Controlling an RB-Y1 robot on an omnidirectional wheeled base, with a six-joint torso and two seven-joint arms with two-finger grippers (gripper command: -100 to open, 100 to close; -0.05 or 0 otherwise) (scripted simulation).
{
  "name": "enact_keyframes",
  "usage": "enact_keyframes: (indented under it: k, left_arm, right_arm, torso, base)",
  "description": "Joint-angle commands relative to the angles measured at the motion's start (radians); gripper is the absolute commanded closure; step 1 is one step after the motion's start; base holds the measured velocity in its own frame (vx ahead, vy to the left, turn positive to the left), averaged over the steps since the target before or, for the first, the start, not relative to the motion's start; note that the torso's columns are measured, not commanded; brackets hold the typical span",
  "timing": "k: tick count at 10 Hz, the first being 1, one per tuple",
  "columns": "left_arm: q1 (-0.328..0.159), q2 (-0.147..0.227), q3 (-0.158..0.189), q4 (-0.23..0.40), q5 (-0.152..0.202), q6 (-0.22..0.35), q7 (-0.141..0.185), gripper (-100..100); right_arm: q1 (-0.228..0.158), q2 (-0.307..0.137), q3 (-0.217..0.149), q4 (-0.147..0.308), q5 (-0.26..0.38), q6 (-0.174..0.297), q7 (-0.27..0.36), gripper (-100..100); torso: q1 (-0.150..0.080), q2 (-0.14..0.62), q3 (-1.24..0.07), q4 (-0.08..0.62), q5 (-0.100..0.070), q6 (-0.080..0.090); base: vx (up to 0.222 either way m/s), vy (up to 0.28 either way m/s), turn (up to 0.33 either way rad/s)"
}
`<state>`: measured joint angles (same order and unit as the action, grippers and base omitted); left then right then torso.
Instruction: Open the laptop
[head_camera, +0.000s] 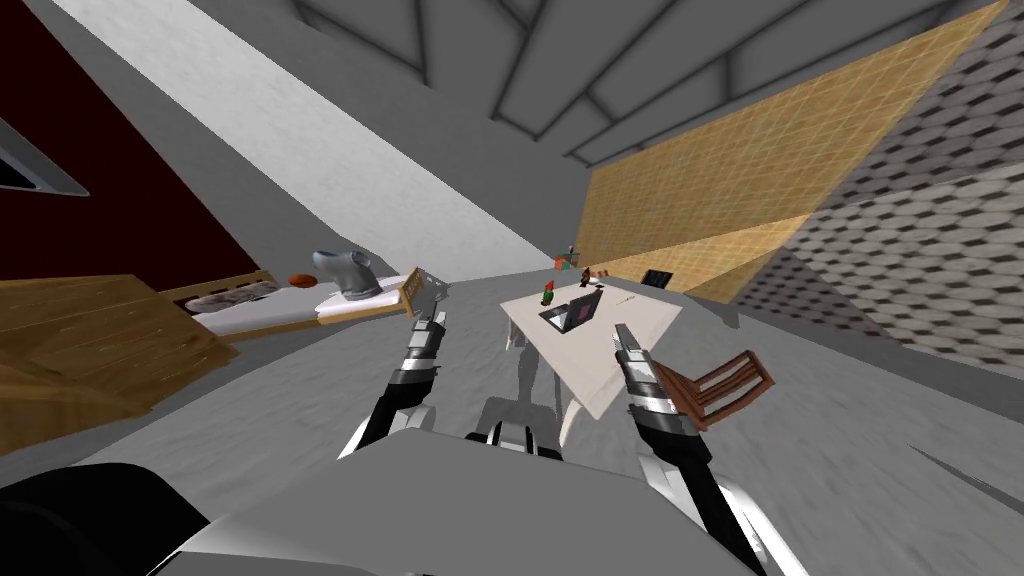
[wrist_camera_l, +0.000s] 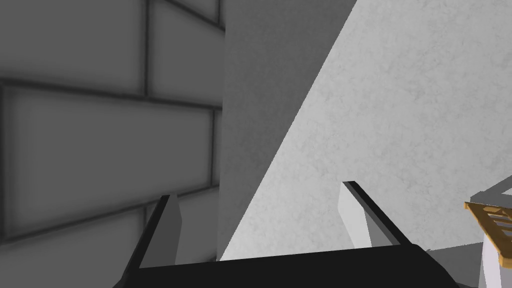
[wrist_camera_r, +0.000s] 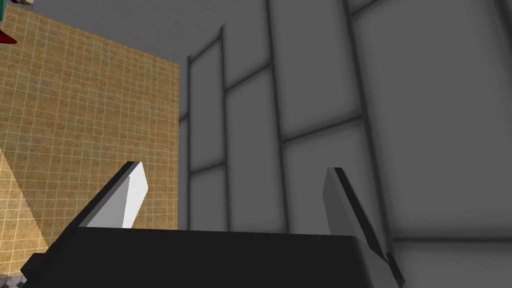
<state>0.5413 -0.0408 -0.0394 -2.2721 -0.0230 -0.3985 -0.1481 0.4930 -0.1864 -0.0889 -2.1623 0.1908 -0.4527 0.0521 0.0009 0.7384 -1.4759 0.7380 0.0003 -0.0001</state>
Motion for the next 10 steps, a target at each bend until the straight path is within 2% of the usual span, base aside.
enact_keyframes:
  k: [1,2,3,6,7,10]
  left_arm:
    - [0.0,0.0,0.0,0.0,0.0,0.0,0.0,0]
    - [0.0,0.0,0.0,0.0,0.0,0.0,0.0,0]
    - [0.0,0.0,0.0,0.0,0.0,0.0,0.0,0]
    - [0.0,0.0,0.0,0.0,0.0,0.0,0.0,0]
    - [0.0,0.0,0.0,0.0,0.0,0.0,0.0,0]
    - [0.0,0.0,0.0,0.0,0.0,0.0,0.0,0]
  right_arm:
    - [-0.007,-0.024,-0.044,0.027,0.045,0.042,0.08,-100]
    - [-0.008,-0.032,-0.062,0.038,0.063,0.058,0.11,-100]
    - [-0.008,-0.032,-0.062,0.038,0.063,0.058,0.116,-100]
    - [-0.014,-0.056,-0.114,0.071,0.122,0.106,0.207,-100]
    - [-0.014,-0.056,-0.114,0.071,0.122,0.106,0.216,-100]
    - [-0.02,-0.083,-0.163,0.108,0.19,0.153,0.311,-100]
  torso:
    - [0.0,-0.002,-0.001,0.0,0.0,0.0]
    - [0.0,0.0,0.0,0.0,0.0,0.0]
    - [-0.001,0.0,0.0,0.0,0.0,0.0]
    - [-0.001,-0.001,0.0,0.0,0.0,0.0]
    - [0.002,-0.001,0.0,0.0,0.0,0.0]
    - [-0.002,-0.001,0.0,0.0,-0.001,0.0]
  base:
    - [0.023,0.218,0.256]
    - [0.011,0.199,0.293]
    - [0.015,0.128,0.093]
    - [0.032,0.149,0.275]
    - [0.032,0.119,0.037]
    - [0.049,0.098,0.243]
